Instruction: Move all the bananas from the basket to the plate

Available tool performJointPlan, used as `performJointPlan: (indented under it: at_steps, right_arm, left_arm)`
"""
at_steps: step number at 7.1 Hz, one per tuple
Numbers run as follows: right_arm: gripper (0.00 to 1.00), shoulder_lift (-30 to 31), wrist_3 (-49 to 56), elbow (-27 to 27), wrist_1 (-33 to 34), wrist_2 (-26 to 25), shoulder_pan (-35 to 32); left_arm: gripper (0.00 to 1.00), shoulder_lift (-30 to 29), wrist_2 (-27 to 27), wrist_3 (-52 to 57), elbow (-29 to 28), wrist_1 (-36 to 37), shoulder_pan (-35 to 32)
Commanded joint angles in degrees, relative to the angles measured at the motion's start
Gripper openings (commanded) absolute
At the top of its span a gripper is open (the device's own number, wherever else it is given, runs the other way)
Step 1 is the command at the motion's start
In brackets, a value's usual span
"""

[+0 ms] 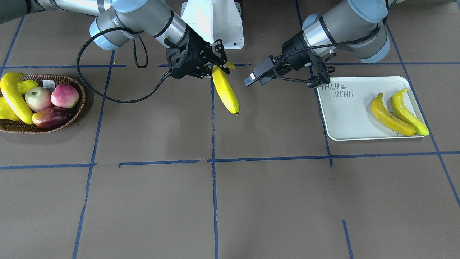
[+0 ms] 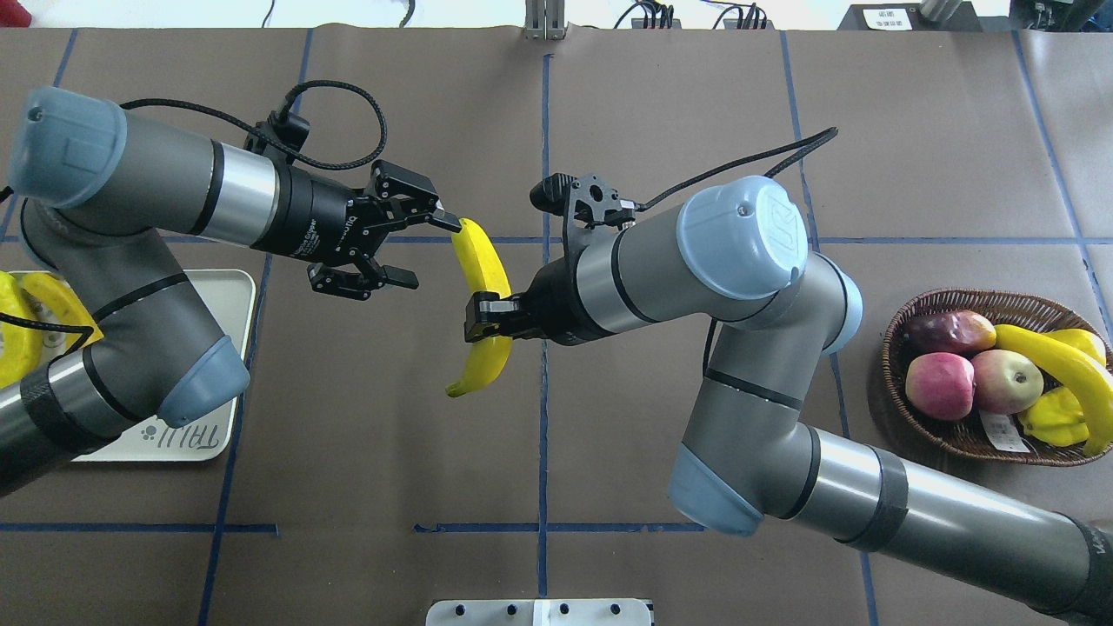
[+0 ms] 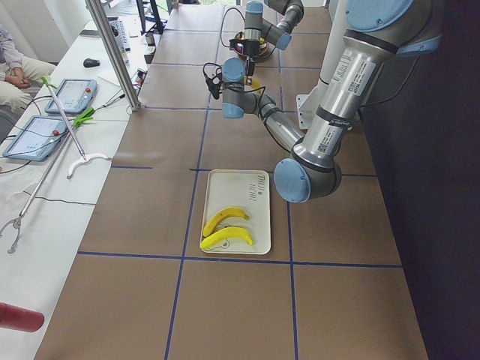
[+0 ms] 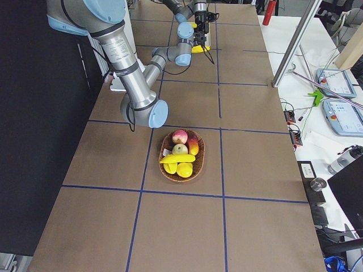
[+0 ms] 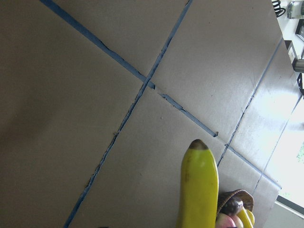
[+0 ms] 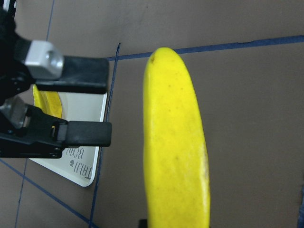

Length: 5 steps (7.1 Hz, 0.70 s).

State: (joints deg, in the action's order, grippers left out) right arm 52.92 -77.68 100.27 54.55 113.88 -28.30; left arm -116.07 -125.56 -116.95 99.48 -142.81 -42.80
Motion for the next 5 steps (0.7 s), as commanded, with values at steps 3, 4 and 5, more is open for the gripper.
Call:
performJointPlan:
  at_steps: [3, 4, 5]
  right_arm:
    - [0.14, -1.42, -0.11, -0.16, 0.29, -1.64, 2.54]
    - [0.14, -1.51, 0.07, -0.16, 0.21, -1.64, 2.55]
    - [0.14, -1.51, 0.16, -0.25, 0.21, -1.64, 2.55]
  left_arm:
    - [0.87, -0.12, 0.31, 0.4, -0.86, -0.28, 1.22]
    - [0.87, -0.12, 0.23, 0.41, -1.04, -0.28, 1.22]
    - [0.87, -0.12, 0.31, 0.41, -1.04, -0.28, 1.83]
